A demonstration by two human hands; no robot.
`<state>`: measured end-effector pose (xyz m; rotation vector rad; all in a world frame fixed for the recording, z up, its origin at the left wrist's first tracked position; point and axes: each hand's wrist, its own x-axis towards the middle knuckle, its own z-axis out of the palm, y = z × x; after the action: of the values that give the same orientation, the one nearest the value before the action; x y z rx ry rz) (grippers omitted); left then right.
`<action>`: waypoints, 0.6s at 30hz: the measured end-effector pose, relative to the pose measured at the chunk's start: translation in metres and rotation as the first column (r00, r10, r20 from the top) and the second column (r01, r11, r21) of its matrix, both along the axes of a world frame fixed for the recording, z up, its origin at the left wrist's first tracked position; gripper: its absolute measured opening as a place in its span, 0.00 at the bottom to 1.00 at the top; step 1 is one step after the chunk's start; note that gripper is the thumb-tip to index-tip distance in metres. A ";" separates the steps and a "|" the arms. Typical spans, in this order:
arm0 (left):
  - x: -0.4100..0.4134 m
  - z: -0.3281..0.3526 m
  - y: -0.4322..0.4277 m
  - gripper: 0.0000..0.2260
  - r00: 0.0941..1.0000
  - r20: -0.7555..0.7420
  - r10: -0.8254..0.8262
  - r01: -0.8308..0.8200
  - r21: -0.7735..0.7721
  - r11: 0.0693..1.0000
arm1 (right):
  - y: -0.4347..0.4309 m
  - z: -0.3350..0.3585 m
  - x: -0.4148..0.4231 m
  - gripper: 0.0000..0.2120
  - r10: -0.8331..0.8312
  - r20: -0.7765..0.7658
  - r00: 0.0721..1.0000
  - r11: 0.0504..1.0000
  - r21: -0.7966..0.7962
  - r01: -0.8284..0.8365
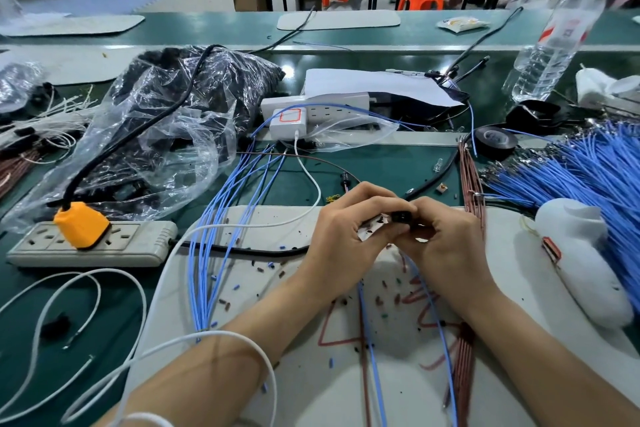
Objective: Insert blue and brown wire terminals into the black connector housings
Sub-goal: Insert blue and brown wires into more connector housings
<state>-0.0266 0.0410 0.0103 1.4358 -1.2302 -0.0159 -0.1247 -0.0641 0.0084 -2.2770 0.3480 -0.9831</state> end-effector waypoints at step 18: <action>0.008 -0.001 -0.001 0.07 0.982 -0.161 0.102 -0.092 0.072 0.993 | -0.012 0.012 0.007 0.19 -0.052 -0.046 0.998 0.981 0.187 0.059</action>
<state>-0.0189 0.0402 0.0095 1.5179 -1.0319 -0.1065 -0.1178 -0.0766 0.0204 -2.1284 0.5032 -0.8920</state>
